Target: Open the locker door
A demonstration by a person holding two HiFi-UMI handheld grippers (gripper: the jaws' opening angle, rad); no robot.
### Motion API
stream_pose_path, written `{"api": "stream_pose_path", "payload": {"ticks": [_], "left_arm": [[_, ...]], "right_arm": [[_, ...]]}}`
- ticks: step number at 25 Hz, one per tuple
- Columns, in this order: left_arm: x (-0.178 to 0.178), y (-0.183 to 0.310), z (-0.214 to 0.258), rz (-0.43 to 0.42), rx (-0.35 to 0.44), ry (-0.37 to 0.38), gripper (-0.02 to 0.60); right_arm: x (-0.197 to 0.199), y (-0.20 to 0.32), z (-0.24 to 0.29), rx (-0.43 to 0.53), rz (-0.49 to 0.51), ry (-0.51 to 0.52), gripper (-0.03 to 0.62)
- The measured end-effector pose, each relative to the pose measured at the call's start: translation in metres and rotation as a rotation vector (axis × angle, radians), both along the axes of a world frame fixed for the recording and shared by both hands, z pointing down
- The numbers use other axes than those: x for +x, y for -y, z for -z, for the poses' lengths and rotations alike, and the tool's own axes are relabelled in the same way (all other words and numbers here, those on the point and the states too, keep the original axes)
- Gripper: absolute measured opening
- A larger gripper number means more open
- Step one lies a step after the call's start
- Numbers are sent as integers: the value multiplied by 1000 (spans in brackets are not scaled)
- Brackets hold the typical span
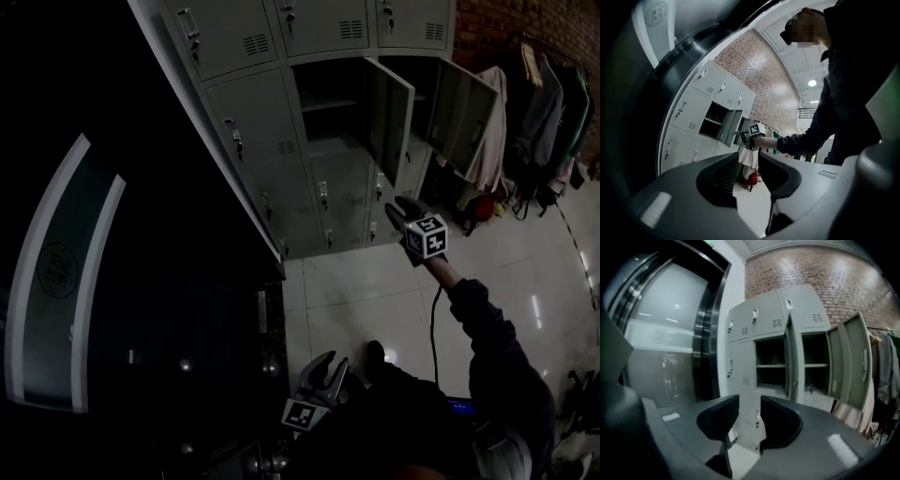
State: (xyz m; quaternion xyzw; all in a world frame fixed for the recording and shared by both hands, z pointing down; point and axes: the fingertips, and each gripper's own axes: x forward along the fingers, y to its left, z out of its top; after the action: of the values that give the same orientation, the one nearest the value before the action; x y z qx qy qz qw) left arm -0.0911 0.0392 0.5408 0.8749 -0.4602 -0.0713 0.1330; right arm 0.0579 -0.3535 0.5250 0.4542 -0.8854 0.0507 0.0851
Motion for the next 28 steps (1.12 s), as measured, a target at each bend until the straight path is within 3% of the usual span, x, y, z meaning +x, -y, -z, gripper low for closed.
{"api": "stream_pose_path", "payload": {"ticks": [5, 8, 10, 15, 21, 28], "left_arm": [[29, -7, -3, -48, -6, 14, 132], [54, -7, -7, -77, -12, 36, 132], [76, -7, -10, -98, -21, 52, 132], [138, -19, -7, -134, -19, 76, 132], [198, -60, -3, -124, 19, 79, 132], [237, -103, -13, -117, 13, 65, 130]], "right_arm": [[-31, -246, -63, -90, 185, 59, 7], [-17, -357, -72, -74, 234, -6, 2], [3, -399, -64, -50, 224, -16, 2], [62, -423, -25, 49, 171, 9, 2], [120, -442, -23, 133, 225, 2, 2], [147, -479, -49, 82, 208, 66, 2]]}}
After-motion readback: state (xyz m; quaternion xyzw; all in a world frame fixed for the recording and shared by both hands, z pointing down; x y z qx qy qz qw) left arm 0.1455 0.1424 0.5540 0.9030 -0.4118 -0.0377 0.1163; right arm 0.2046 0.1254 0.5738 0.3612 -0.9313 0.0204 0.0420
